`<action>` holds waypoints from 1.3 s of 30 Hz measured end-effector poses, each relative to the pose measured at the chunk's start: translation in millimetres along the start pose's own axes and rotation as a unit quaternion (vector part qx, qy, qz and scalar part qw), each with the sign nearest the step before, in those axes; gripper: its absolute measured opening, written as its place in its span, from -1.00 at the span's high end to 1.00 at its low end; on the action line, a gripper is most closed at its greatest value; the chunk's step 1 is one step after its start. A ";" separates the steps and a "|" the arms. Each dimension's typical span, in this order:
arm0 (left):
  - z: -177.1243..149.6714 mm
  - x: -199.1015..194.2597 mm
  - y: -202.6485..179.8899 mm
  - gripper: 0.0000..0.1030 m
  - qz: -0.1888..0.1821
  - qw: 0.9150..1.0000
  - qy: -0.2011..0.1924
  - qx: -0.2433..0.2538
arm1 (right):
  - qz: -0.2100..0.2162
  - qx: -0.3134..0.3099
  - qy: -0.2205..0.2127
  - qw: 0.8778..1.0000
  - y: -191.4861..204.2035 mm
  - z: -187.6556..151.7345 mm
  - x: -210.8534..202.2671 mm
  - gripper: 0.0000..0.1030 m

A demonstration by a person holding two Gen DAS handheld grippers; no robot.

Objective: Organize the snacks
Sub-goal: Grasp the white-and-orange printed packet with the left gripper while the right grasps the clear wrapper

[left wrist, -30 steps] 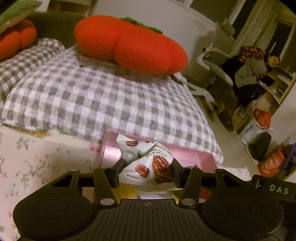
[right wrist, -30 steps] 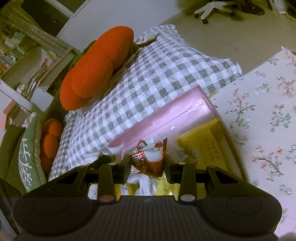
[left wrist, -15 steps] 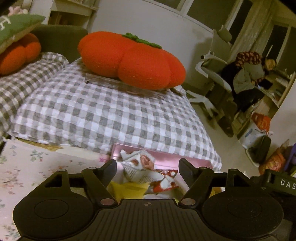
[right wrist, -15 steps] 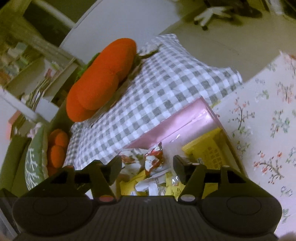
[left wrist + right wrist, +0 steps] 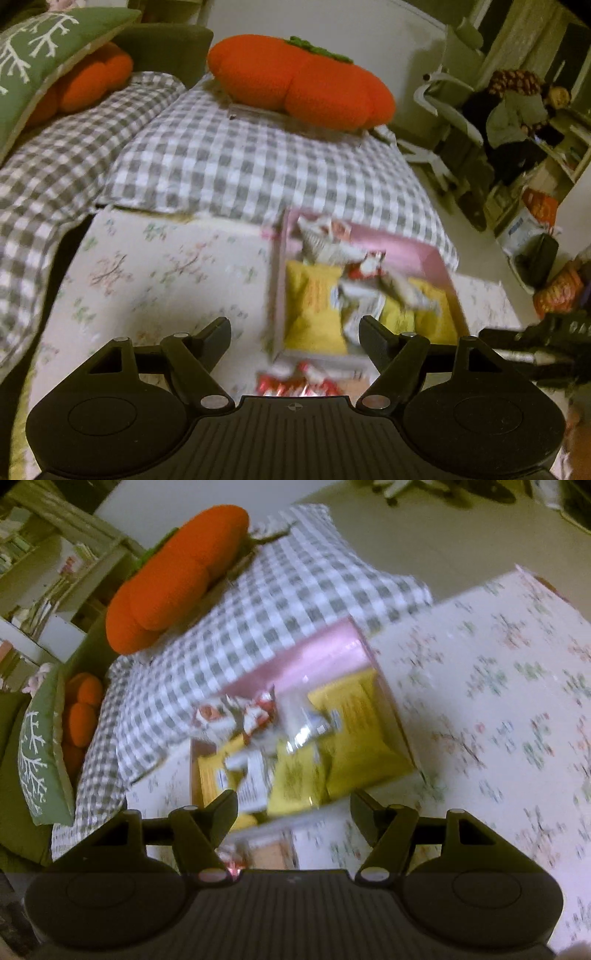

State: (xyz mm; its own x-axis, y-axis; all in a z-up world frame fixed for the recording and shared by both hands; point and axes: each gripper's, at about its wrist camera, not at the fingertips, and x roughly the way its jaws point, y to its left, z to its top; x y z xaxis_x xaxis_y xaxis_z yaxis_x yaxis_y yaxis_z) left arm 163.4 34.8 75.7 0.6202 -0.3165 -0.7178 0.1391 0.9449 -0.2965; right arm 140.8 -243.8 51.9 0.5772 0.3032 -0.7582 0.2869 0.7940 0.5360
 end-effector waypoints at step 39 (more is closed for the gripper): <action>-95.1 -13.3 -7.3 -0.60 0.057 0.980 0.078 0.172 | -0.102 -0.058 0.078 0.990 -4.6 -97.2 -11.5 -0.15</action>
State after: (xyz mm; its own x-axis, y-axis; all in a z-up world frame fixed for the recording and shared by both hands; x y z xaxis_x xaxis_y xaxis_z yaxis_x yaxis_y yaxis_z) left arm 80.7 24.1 27.4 0.5241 -0.1912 -0.8299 0.3445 0.9388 0.0012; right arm 58.6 -199.8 22.1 0.3879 0.2009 -0.8995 0.2901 0.8997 0.3260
